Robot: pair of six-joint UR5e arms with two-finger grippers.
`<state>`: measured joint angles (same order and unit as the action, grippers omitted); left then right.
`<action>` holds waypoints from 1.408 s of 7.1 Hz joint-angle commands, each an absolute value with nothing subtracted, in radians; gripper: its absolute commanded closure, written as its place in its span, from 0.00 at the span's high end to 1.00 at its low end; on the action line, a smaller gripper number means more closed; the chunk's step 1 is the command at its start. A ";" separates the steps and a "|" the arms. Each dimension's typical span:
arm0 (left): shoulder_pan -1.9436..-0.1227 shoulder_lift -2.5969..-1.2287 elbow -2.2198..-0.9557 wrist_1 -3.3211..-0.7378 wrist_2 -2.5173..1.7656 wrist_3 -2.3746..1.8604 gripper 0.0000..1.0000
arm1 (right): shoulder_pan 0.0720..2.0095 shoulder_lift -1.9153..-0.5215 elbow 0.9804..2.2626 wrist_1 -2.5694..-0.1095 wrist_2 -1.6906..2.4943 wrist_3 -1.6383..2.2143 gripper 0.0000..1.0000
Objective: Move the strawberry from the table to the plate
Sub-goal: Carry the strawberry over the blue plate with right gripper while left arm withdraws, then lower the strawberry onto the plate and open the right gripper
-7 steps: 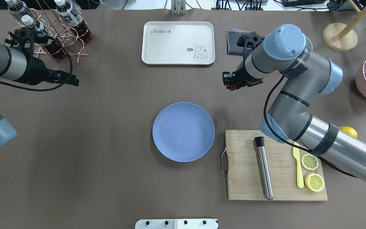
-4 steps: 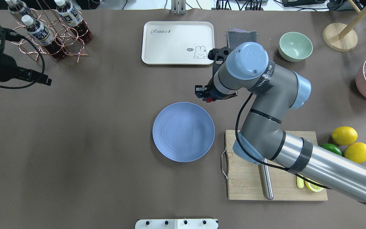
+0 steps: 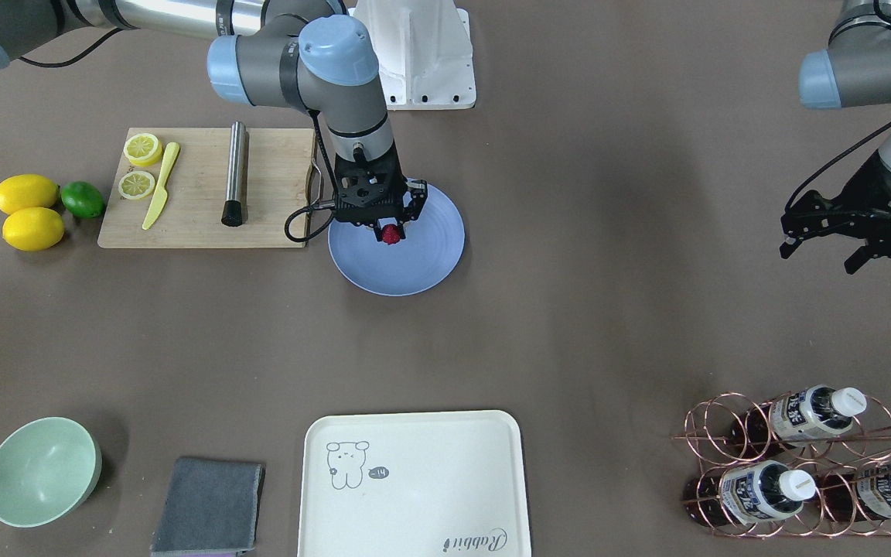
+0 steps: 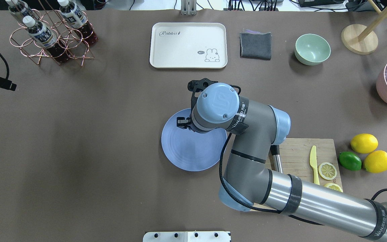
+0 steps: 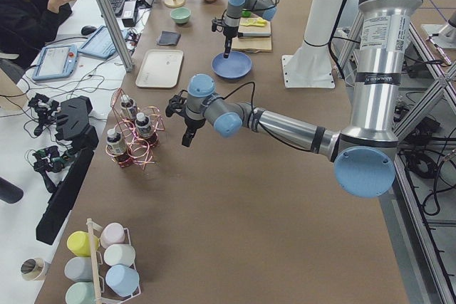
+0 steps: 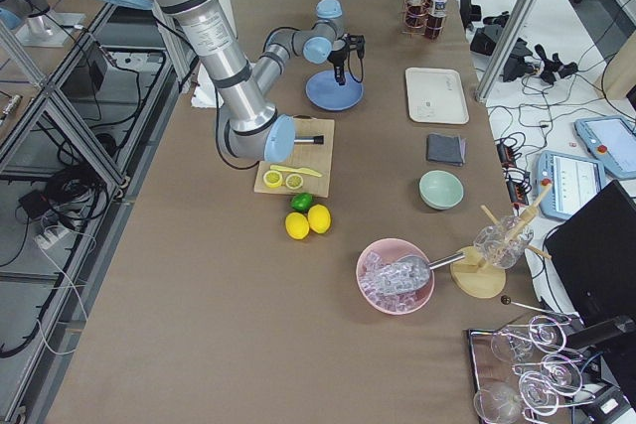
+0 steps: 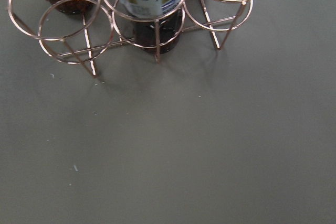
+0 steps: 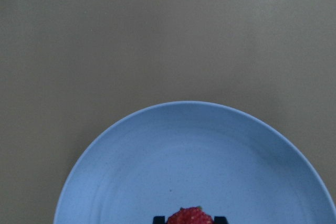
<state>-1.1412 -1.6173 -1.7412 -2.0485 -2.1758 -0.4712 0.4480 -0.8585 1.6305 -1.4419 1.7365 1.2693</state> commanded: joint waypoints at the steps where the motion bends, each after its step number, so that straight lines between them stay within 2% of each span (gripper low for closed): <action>1: -1.147 -1.614 -1.726 -2.048 -2.175 -0.463 0.98 | 0.411 -0.845 1.589 -1.436 1.695 1.270 0.00; 4: -1.149 -1.620 -1.703 -2.048 -2.174 -0.463 0.98 | 0.407 -0.848 1.552 -1.430 1.687 1.264 0.00; 5: -1.166 -1.621 -1.698 -2.046 -2.175 -0.463 0.98 | 0.408 -0.847 1.552 -1.427 1.687 1.269 0.22; 6: -1.190 -1.623 -1.677 -2.048 -2.177 -0.460 0.98 | 0.408 -0.842 1.555 -1.425 1.689 1.272 0.99; 10: -1.278 -1.611 -1.629 -2.002 -2.178 -0.267 0.98 | 0.455 -0.847 1.647 -1.456 1.719 1.276 1.00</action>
